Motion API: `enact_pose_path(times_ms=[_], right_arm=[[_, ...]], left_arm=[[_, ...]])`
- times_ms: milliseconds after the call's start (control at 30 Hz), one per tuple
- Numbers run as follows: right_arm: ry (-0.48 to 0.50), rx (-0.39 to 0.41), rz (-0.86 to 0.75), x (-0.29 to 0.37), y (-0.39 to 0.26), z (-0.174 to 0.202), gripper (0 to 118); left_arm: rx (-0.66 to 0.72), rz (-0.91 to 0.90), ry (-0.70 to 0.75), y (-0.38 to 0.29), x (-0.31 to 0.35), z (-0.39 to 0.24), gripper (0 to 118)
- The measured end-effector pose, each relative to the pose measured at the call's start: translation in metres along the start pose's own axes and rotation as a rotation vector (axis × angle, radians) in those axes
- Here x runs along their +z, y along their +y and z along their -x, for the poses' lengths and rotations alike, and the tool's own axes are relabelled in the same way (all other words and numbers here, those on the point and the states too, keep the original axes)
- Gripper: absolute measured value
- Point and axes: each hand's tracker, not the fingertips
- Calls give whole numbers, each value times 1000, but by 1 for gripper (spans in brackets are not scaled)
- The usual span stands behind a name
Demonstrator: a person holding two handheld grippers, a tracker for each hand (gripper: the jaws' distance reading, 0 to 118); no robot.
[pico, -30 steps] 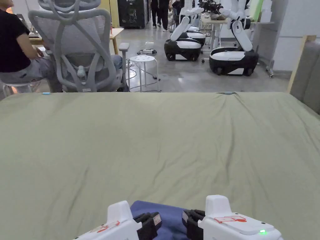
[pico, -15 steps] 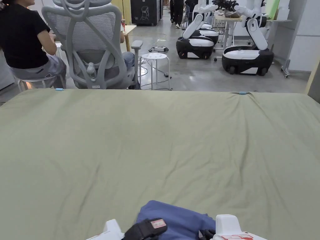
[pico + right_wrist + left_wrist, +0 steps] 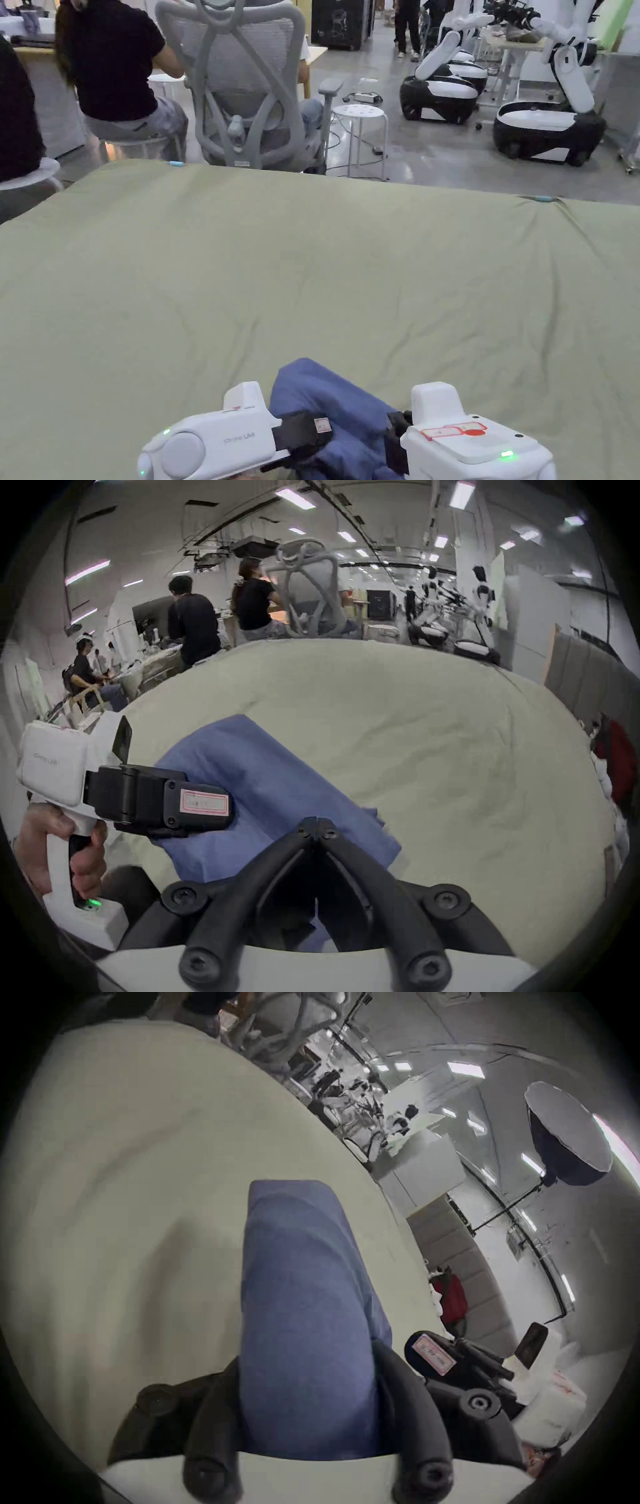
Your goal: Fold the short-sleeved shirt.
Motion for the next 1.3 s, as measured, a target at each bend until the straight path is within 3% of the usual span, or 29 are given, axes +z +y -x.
enact_pose_path(times_ms=[433, 633, 733, 767, 833, 900, 933, 1033, 1167, 1233, 1300], right_arm=[[170, 130, -20, -99, 68, 182, 0], [206, 153, 1, -125, 77, 215, 0], [209, 150, 3, -130, 78, 218, 0], [208, 150, 5, -132, 78, 218, 0], [206, 152, 10, -135, 78, 216, 0], [201, 149, 13, -136, 79, 212, 0], [200, 146, 15, -136, 80, 210, 0], [197, 144, 8, -131, 81, 207, 0], [196, 124, -10, -121, 82, 200, 0], [192, 113, -21, -112, 83, 193, 0], [181, 102, -41, -99, 84, 182, 0]], left_arm=[[48, -66, 162, 141, 156, 188, 28], [78, -67, 332, 196, 204, 276, 28], [166, -68, 275, 199, 208, 299, 28], [128, -62, 256, 196, 204, 296, 29], [72, -69, 263, 194, 204, 289, 41], [57, -101, 271, 198, 217, 288, 84], [70, -160, 285, 200, 228, 289, 95], [137, -277, 351, 211, 273, 296, 84], [192, -311, 566, 210, 305, 296, 54], [152, -310, 669, 199, 299, 273, 3], [117, -303, 641, 189, 285, 245, 0]])
